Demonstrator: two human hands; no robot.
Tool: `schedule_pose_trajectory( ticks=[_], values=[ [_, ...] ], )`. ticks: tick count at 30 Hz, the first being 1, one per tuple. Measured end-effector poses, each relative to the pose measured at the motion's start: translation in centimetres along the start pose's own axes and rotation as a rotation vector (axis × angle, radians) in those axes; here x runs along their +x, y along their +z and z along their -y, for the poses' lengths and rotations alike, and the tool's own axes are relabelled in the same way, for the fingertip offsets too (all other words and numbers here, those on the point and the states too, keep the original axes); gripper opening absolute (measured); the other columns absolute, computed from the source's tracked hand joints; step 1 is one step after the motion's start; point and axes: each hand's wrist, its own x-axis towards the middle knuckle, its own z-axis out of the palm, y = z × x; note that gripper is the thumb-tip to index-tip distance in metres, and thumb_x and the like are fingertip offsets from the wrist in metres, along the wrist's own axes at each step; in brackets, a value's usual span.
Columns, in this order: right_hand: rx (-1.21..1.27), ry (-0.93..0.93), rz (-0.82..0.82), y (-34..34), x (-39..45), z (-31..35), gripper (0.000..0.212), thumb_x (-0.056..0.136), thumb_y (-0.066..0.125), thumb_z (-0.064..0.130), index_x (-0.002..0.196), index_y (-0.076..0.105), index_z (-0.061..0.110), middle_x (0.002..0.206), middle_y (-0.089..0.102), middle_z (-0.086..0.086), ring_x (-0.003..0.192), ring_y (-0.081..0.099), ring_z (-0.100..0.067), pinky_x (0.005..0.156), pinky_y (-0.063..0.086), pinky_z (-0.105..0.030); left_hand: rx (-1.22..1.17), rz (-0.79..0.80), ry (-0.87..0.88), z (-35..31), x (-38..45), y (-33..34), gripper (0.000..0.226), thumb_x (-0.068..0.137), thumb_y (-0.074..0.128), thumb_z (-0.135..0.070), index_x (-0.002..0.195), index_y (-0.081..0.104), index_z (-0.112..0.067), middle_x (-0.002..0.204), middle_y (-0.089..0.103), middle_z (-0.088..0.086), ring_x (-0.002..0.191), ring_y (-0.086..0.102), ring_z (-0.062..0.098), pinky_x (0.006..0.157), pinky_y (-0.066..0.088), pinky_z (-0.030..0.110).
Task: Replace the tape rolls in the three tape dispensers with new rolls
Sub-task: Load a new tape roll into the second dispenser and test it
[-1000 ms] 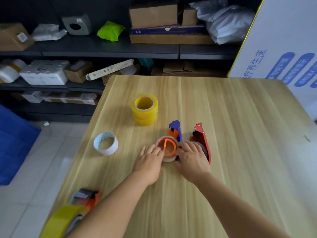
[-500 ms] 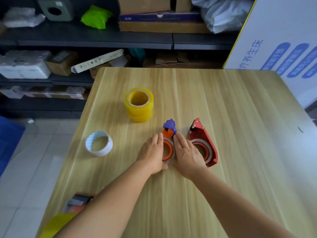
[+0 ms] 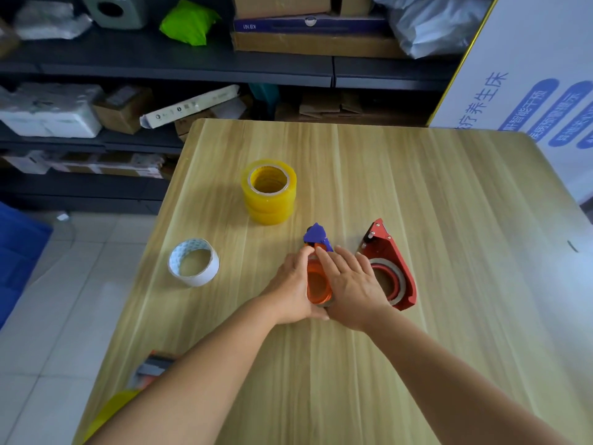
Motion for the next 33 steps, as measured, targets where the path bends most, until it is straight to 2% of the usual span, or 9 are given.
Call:
schedule_pose_trajectory(
  ticks=[5, 8, 10, 13, 16, 19, 25, 30, 33],
  values=[
    [0.113, -0.009, -0.015, -1.5, -0.1, 0.1, 0.105, 0.068, 0.073, 0.052, 0.148, 0.015, 0.017, 0.144, 0.036, 0.000, 0.137, 0.030, -0.019, 0.119, 0.010, -0.037, -0.308, 0.003, -0.073, 0.7, -0.4, -0.9, 0.118, 0.047, 0.086, -0.047, 0.143, 0.019, -0.035, 0.140, 0.036, -0.009, 0.128, 0.043, 0.012, 0.106, 0.041, 0.035],
    [0.155, 0.043, -0.034, -2.6, 0.1, 0.7, 0.103, 0.067, 0.072, 0.053, 0.146, 0.019, 0.012, 0.135, 0.039, -0.003, 0.131, 0.035, -0.021, 0.117, 0.016, -0.034, -0.434, -0.060, -0.093, 0.3, -0.9, -1.1, 0.097, 0.062, 0.081, -0.045, 0.141, 0.028, -0.028, 0.134, 0.048, -0.009, 0.121, 0.049, 0.009, 0.103, 0.042, 0.029],
    [0.120, 0.043, -0.050, -3.0, 0.7, 1.4, 0.101, 0.067, 0.070, 0.053, 0.145, 0.020, 0.014, 0.137, 0.040, -0.003, 0.131, 0.035, -0.023, 0.113, 0.020, -0.034, -0.341, -0.192, -0.087, 0.2, -1.2, -1.4, 0.085, 0.067, 0.078, -0.047, 0.139, 0.036, -0.029, 0.136, 0.044, -0.005, 0.124, 0.045, 0.011, 0.105, 0.040, 0.031],
    [0.087, 0.013, -0.039, -2.9, 1.8, 3.3, 0.104, 0.068, 0.070, 0.055, 0.148, 0.017, 0.016, 0.142, 0.037, -0.002, 0.131, 0.032, -0.024, 0.109, 0.023, -0.036, -0.134, -0.323, -0.115, 0.5, -2.2, -2.7, 0.093, 0.074, 0.073, -0.047, 0.148, 0.023, -0.021, 0.142, 0.028, -0.001, 0.135, 0.026, 0.017, 0.109, 0.031, 0.033],
    [0.097, -0.005, -0.016, -2.3, 3.3, 5.5, 0.106, 0.069, 0.074, 0.051, 0.149, 0.014, 0.016, 0.143, 0.036, -0.003, 0.131, 0.033, -0.025, 0.109, 0.026, -0.036, 0.024, -0.307, -0.135, 1.9, -3.3, -4.1, 0.095, 0.076, 0.070, -0.050, 0.150, 0.018, -0.022, 0.146, 0.027, -0.002, 0.138, 0.023, 0.020, 0.112, 0.028, 0.034],
    [0.085, -0.049, 0.083, -1.5, 4.7, 7.3, 0.109, 0.071, 0.077, 0.045, 0.151, 0.011, 0.012, 0.148, 0.032, -0.007, 0.135, 0.031, -0.026, 0.112, 0.028, -0.036, 0.164, -0.195, -0.249, 3.4, -3.7, -5.3, 0.104, 0.076, 0.068, -0.053, 0.152, 0.008, -0.017, 0.153, 0.021, 0.000, 0.142, 0.016, 0.023, 0.115, 0.022, 0.035],
    [0.050, -0.063, 0.211, -0.2, 6.5, 8.7, 0.103, 0.080, 0.073, 0.033, 0.153, 0.004, 0.010, 0.154, 0.025, -0.009, 0.140, 0.028, -0.026, 0.114, 0.027, -0.033, 0.262, -0.096, -0.331, 4.8, -2.9, -5.5, 0.099, 0.085, 0.064, -0.044, 0.152, 0.000, -0.009, 0.156, 0.017, 0.008, 0.144, 0.012, 0.029, 0.116, 0.017, 0.036],
    [-0.018, -0.142, 0.206, -1.1, 7.9, 8.6, 0.096, 0.082, 0.068, 0.019, 0.153, 0.003, 0.011, 0.158, 0.016, -0.006, 0.142, 0.022, -0.026, 0.115, 0.022, -0.033, 0.388, -0.143, -0.263, 5.0, -1.8, -5.7, 0.092, 0.082, 0.063, -0.050, 0.150, 0.017, -0.008, 0.149, 0.028, 0.005, 0.132, 0.027, 0.026, 0.112, 0.022, 0.031],
    [0.016, -0.159, 0.094, -2.9, 9.2, 8.2, 0.088, 0.083, 0.060, 0.010, 0.153, 0.006, 0.015, 0.158, 0.013, -0.003, 0.144, 0.015, -0.025, 0.116, 0.018, -0.034, 0.288, -0.238, -0.222, 4.6, -0.9, -6.7, 0.082, 0.085, 0.059, -0.043, 0.149, 0.019, -0.009, 0.151, 0.027, 0.005, 0.133, 0.028, 0.026, 0.111, 0.023, 0.031]
  ],
)
